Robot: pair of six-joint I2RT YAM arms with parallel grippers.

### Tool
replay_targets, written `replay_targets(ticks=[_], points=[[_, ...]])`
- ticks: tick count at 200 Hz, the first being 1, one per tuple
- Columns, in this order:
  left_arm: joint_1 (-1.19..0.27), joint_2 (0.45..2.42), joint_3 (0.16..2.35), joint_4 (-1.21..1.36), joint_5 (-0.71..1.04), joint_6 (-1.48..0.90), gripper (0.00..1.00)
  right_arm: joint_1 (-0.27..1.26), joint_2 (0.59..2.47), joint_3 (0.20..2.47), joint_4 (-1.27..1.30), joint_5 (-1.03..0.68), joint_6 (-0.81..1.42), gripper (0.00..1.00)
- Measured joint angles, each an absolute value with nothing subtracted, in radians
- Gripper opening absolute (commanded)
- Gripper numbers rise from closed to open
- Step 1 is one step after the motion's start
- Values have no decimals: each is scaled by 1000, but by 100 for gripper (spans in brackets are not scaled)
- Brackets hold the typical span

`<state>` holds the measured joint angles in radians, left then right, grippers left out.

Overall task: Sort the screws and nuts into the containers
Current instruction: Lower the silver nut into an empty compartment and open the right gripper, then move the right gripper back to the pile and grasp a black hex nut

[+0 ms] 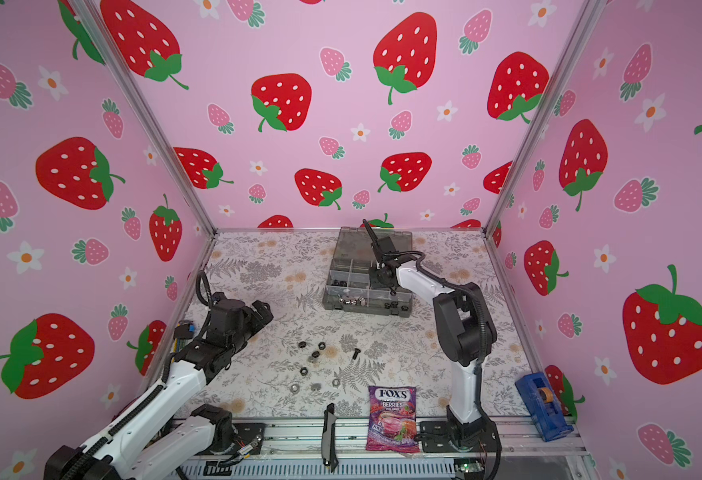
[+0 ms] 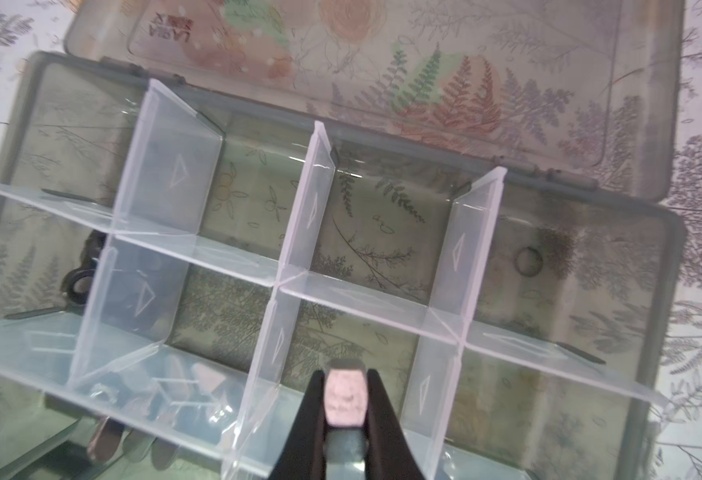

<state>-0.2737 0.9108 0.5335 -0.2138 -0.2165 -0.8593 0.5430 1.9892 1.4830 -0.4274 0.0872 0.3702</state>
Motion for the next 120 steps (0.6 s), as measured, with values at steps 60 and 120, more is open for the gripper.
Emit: replay_targets(ticks=[60,120], points=[[-274,904,533,-215,-218,-859,99,546,2017,1491,-448,101,350,42],[-274,893,533,-229,-221,-859,99,616,1891,1472,-505,190,367,47]])
